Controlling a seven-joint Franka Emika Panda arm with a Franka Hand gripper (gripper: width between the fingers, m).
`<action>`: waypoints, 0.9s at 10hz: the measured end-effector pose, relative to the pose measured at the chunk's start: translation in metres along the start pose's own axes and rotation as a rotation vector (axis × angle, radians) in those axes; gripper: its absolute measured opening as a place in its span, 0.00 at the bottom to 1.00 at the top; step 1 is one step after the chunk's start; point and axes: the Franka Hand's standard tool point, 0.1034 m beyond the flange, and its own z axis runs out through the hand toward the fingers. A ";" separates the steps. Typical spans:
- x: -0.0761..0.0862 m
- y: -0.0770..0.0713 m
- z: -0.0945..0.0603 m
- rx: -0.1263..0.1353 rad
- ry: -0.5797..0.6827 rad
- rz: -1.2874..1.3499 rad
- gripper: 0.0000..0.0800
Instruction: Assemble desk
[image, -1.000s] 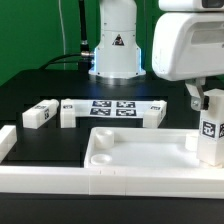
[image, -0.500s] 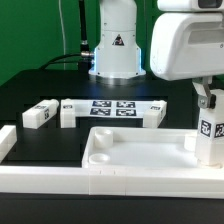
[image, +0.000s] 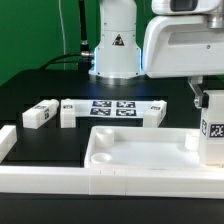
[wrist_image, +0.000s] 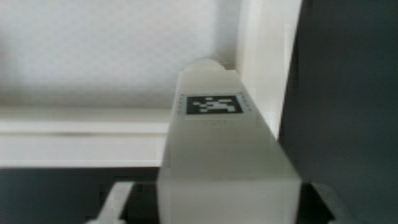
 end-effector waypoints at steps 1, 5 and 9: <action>0.000 0.001 0.000 0.002 0.002 0.127 0.36; 0.000 0.003 0.001 0.010 -0.001 0.485 0.36; 0.000 0.003 0.001 0.022 -0.016 0.729 0.36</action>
Offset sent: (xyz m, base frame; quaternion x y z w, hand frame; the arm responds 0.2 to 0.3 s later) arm -0.0045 0.0060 -0.0094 0.0368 -0.0254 0.2876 0.9567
